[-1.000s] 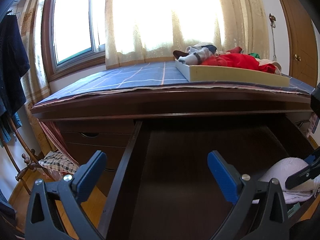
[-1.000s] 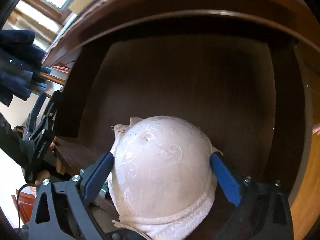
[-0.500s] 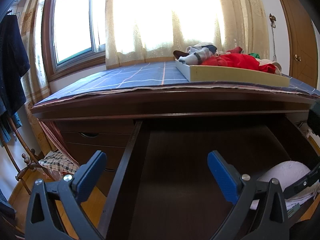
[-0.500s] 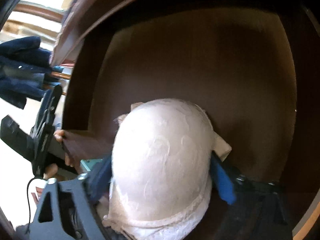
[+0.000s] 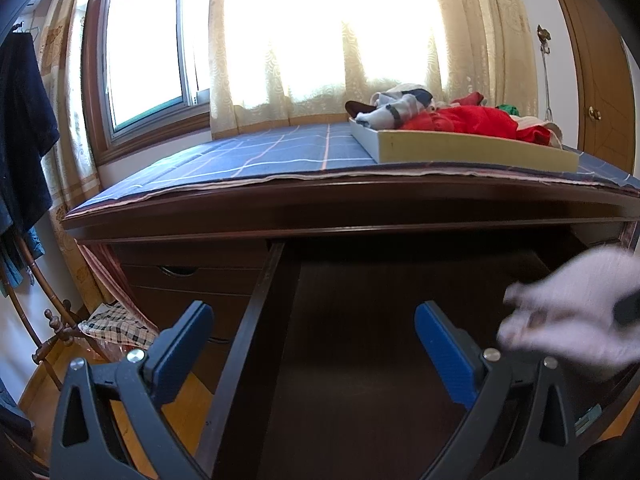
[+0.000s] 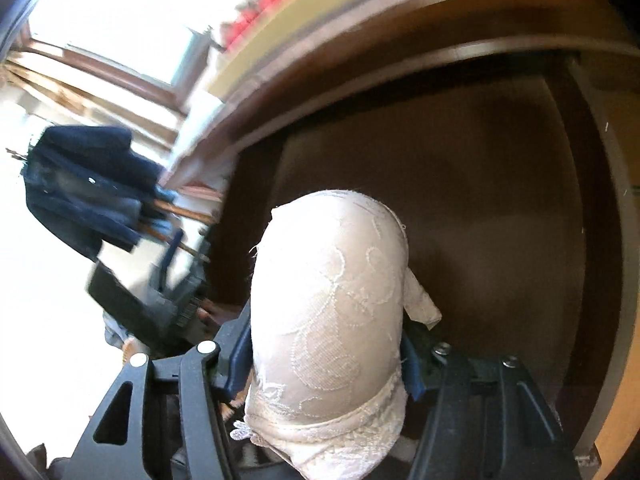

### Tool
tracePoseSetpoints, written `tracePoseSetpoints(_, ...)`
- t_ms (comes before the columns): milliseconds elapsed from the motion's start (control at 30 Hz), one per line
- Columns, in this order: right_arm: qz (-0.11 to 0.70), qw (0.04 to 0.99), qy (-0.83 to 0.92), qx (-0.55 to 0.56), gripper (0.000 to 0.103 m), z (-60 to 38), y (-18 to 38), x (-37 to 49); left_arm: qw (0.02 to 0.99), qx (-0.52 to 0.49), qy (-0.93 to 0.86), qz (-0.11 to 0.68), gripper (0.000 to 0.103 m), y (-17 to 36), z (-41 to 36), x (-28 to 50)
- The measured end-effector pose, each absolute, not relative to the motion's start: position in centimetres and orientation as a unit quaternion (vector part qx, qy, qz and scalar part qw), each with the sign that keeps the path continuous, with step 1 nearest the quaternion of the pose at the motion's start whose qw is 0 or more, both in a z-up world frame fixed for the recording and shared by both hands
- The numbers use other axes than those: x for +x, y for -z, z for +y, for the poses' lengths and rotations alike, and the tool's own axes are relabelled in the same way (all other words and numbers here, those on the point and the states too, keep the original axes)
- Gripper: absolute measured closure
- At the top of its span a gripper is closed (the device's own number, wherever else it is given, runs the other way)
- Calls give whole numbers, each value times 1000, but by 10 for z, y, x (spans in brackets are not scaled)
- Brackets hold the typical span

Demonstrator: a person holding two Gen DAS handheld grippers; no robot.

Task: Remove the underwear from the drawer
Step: 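Carry the beige bra up out of the drawer over the yellow tray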

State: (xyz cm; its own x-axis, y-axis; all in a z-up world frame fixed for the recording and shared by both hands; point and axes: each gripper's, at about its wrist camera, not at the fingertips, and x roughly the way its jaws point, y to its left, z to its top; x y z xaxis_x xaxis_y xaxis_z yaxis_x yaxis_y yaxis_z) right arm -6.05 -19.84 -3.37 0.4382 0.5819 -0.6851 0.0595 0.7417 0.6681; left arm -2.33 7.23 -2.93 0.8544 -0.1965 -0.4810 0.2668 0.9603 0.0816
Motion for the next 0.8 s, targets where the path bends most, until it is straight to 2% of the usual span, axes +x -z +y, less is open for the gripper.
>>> tracePoseSetpoints(200,454,811,-186,318,42,-193,-10,-69,960,74,120,242,0,30,72,-23)
tracePoseSetpoints(800,361,863,-175,307,42,-212,-89,-88,960,76,119,241,0,30,72,-23)
